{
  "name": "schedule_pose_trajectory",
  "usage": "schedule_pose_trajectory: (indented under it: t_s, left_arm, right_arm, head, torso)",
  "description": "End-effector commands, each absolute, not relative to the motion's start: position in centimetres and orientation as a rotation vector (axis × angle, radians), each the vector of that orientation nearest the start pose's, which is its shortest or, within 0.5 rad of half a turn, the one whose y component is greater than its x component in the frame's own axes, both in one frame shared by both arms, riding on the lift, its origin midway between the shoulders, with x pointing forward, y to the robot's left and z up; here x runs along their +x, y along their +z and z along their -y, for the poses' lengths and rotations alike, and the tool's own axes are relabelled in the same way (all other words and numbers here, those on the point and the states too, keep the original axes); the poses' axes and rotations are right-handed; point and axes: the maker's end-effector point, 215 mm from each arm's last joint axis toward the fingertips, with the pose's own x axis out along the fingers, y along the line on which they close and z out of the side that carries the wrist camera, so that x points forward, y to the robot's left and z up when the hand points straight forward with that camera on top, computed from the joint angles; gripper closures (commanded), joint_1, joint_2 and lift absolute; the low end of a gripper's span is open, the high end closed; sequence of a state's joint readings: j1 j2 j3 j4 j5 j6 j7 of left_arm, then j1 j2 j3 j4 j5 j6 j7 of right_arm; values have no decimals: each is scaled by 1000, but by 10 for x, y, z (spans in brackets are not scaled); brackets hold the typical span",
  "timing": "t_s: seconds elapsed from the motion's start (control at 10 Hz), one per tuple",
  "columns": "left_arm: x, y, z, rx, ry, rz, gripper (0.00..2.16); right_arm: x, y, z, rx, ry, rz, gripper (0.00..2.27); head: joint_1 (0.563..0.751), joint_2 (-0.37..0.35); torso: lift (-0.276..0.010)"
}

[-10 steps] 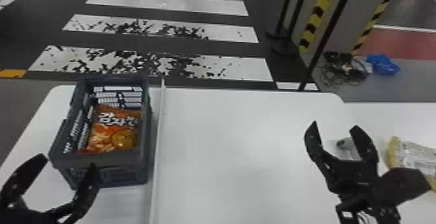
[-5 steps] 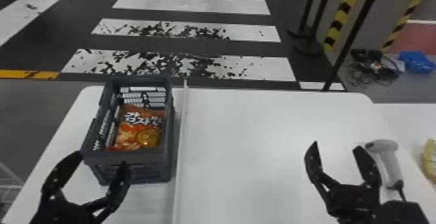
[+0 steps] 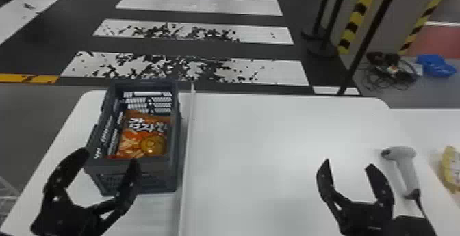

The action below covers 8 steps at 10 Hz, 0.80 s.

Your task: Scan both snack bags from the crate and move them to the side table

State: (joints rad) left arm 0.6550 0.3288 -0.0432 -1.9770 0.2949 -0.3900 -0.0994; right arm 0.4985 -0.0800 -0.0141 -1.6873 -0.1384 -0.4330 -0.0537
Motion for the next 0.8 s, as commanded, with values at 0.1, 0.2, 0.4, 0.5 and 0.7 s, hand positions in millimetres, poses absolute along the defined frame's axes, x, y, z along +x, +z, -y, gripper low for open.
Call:
schedule_pose_trajectory:
  t_s: [0.1,0.2,0.4,0.5,0.7]
  left_arm:
    - [396,-287,-225,-51,-277,141,73]
    - [410,-287,-229,-30,-274,102,73]
    - [441,-298,-236,28,-307,0,73]
    - [455,-308,-241,60,-331,-66,87]
    - [480,-318,-246,103,-353,-169,100]
  right_arm:
    - [414,-408,283,50,-90,27,117]
    - [414,-413,285,56,-93,12,117]
    - [414,-416,289,51,-97,-2,117]
    - [414,-419,290,51,-97,-17,117]
    - [413,-424,289,48,-93,-36,117]
  head:
    - [695,-81]
    - [695,-85]
    - [695,-79]
    - [695,-75]
    - [695,-67]
  torso:
    - [-99]
    - [-99]
    - [-99]
    - [-99]
    - [-99]
